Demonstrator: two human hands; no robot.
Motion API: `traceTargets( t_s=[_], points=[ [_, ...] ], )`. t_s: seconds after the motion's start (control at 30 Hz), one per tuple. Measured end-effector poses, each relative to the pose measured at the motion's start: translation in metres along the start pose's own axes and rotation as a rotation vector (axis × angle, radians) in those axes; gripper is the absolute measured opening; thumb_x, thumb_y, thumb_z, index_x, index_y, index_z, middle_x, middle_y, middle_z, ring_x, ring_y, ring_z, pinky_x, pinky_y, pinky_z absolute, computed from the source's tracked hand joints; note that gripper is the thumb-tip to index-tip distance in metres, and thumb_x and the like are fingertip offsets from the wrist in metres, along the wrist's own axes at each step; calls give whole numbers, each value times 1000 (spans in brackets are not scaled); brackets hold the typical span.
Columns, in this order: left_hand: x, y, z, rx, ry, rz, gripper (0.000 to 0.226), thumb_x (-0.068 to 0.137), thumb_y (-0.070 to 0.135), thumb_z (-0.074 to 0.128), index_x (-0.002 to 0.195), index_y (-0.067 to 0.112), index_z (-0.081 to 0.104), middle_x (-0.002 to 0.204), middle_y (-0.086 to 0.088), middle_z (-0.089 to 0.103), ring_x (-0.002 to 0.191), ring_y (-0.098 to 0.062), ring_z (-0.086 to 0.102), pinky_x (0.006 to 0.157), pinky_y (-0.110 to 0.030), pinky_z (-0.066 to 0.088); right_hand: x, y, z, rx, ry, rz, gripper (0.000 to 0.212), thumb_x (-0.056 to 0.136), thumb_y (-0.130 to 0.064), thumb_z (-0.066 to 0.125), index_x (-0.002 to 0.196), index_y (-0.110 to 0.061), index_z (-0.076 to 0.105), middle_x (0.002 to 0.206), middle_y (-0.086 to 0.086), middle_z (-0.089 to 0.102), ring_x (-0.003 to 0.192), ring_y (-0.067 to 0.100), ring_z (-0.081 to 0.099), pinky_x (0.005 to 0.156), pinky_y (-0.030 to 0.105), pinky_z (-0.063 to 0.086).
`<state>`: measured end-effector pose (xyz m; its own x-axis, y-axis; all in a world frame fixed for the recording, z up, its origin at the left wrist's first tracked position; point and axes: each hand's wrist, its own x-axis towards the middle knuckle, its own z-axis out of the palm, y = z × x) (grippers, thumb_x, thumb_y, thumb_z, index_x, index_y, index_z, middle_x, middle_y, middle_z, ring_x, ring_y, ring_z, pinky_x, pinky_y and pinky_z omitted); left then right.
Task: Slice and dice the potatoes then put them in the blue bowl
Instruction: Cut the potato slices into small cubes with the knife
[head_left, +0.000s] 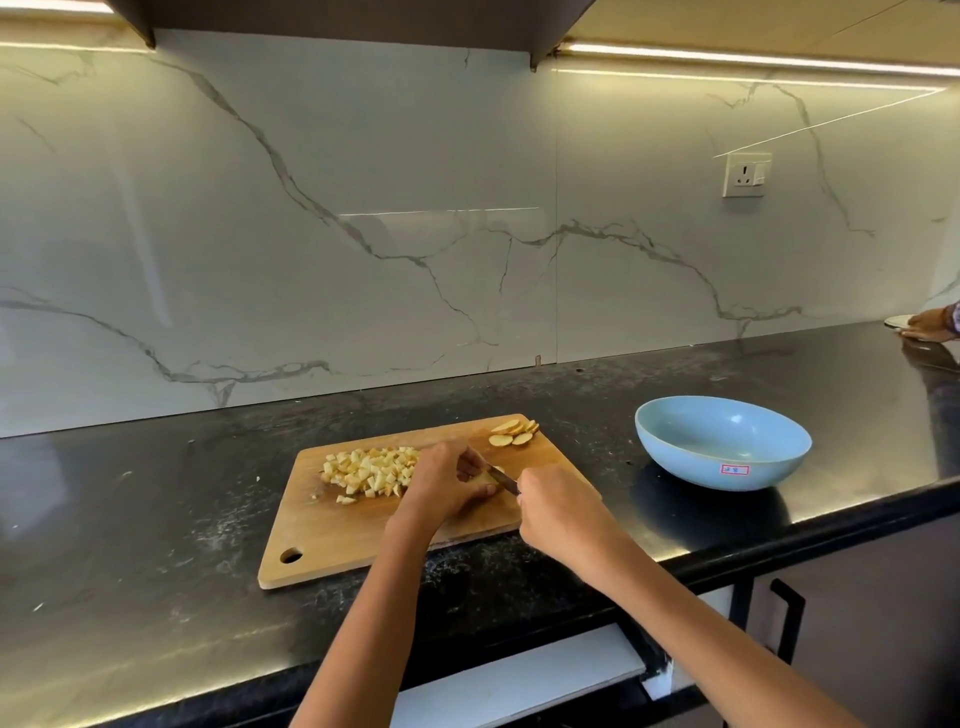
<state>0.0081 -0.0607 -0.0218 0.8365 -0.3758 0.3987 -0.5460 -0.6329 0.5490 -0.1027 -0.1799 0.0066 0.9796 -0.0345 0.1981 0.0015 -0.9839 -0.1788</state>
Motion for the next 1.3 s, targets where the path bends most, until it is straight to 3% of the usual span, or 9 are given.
traceTargets(
  t_s=[0.17, 0.3, 0.53, 0.8, 0.93, 1.07, 1.3],
  points=[
    [-1, -1, 1, -18, 22, 13, 29, 71, 17, 80, 95, 7, 65, 91, -3, 66, 83, -11, 60, 73, -16, 47, 0, -5, 0, -23, -19, -39, 17, 96, -12, 48, 108, -6, 58, 107, 10, 60, 96, 25, 60, 66, 28, 38],
    [-1, 1, -1, -19, 19, 10, 30, 71, 17, 79, 96, 7, 65, 94, -4, 66, 86, -11, 60, 80, -21, 52, -15, -2, 8, -62, -18, -46, 19, 94, -7, 48, 112, -8, 56, 110, 9, 59, 97, 22, 59, 74, 29, 45],
    [-4, 3, -2, -10, 14, -5, 32, 73, 20, 78, 99, 9, 65, 97, -3, 66, 87, -9, 59, 79, -18, 51, -12, 3, 9, -62, 42, -14, 20, 96, -9, 47, 114, -10, 57, 110, 7, 61, 98, 19, 60, 79, 28, 48],
    [-3, 1, -4, -23, -1, -27, 36, 70, 20, 80, 100, 8, 64, 98, -4, 66, 88, -12, 59, 77, -18, 49, -2, 5, -1, 4, 42, 42, 16, 97, -16, 46, 106, -12, 59, 96, 4, 61, 83, 16, 59, 66, 26, 44],
    [-4, 0, -4, -8, 13, -32, 31, 71, 19, 79, 97, 9, 65, 95, -2, 65, 82, -9, 57, 67, -11, 45, -3, 0, 0, 8, 40, -3, 16, 96, -14, 47, 104, -10, 61, 82, 2, 52, 76, 16, 55, 64, 26, 42],
    [-4, 1, -5, -10, 11, -40, 25, 72, 16, 78, 93, 9, 65, 93, -3, 66, 80, -9, 57, 64, -9, 44, -7, -3, 1, -9, 19, -19, 18, 96, -12, 47, 109, -9, 59, 103, 7, 61, 92, 19, 61, 67, 25, 42],
    [-3, 1, -5, -10, 12, -25, 21, 74, 13, 76, 91, 6, 67, 92, -5, 67, 79, -8, 57, 63, -7, 43, -4, -16, 1, -58, 16, -73, 22, 95, -5, 45, 114, -7, 56, 111, 11, 59, 98, 23, 59, 69, 27, 40]
  ],
)
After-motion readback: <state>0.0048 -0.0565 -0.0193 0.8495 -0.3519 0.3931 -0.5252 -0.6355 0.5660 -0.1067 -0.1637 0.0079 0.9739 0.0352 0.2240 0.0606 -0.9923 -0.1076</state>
